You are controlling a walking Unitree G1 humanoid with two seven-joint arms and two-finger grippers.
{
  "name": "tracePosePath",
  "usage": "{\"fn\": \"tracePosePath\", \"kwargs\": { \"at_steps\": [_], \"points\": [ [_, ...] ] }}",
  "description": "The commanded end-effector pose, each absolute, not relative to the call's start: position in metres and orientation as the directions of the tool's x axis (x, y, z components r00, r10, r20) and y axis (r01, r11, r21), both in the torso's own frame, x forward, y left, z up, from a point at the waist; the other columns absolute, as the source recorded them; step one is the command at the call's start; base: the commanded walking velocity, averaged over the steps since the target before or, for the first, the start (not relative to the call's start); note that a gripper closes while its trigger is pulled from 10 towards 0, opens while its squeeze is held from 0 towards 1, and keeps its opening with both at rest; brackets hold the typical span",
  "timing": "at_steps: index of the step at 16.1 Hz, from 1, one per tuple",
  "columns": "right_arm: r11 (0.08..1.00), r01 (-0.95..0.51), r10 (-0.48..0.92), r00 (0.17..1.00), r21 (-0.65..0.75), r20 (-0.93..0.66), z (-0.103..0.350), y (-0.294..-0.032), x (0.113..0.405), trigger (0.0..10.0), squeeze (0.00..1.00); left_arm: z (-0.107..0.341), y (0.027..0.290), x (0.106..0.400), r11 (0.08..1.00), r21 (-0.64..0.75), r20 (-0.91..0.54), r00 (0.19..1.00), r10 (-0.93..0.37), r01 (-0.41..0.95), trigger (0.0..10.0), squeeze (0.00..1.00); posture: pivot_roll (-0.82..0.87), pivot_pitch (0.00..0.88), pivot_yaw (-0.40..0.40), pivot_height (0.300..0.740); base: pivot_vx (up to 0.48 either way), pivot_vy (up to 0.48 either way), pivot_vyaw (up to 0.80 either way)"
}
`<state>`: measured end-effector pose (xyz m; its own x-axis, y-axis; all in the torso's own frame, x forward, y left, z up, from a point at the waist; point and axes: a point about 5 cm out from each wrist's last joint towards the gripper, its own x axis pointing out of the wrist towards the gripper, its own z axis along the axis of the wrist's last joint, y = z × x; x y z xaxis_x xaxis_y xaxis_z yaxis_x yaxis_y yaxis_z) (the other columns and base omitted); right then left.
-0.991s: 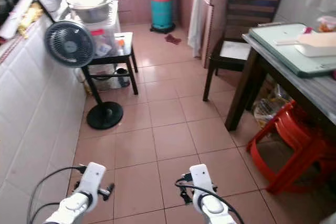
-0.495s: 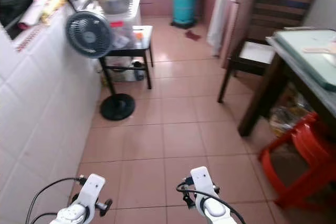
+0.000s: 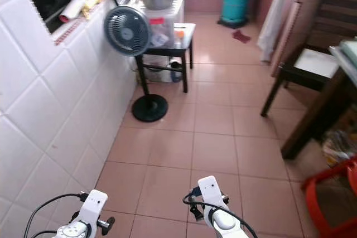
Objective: Setting the table
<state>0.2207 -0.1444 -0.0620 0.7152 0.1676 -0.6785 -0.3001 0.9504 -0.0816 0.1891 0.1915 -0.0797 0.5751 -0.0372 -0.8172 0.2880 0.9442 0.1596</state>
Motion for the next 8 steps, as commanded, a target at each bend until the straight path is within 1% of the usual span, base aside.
{"fn": "tracePosePath", "kwargs": {
  "at_steps": [1,3,8],
  "points": [
    [0.948,-0.306,0.168,0.714,-0.087,-0.679,-0.0623,-0.1445,0.2202,10.0,0.0,-0.0807,0.1957,0.186,0.945,0.162,-0.824,0.566,-0.029,0.284,10.0,0.0,-0.04,0.008,0.049,0.74,0.0,0.0,0.0],
    [0.949,-0.303,0.167,0.71,-0.082,-0.684,-0.0631,-0.1462,0.2191,10.0,0.0,-0.0817,0.1947,0.1843,0.956,0.146,-0.823,0.568,-0.026,0.256,10.0,0.0,-0.03,0.01,0.036,0.74,0.0,0.0,0.0],
    [0.921,-0.376,0.204,0.691,-0.104,-0.694,-0.0629,-0.1448,0.2193,10.0,0.0,-0.0855,0.1911,0.1772,0.97,0.123,-0.826,0.563,-0.016,0.208,10.0,0.0,0.0,0.008,-0.011,0.74,0.0,0.0,0.0]
  ]
}}
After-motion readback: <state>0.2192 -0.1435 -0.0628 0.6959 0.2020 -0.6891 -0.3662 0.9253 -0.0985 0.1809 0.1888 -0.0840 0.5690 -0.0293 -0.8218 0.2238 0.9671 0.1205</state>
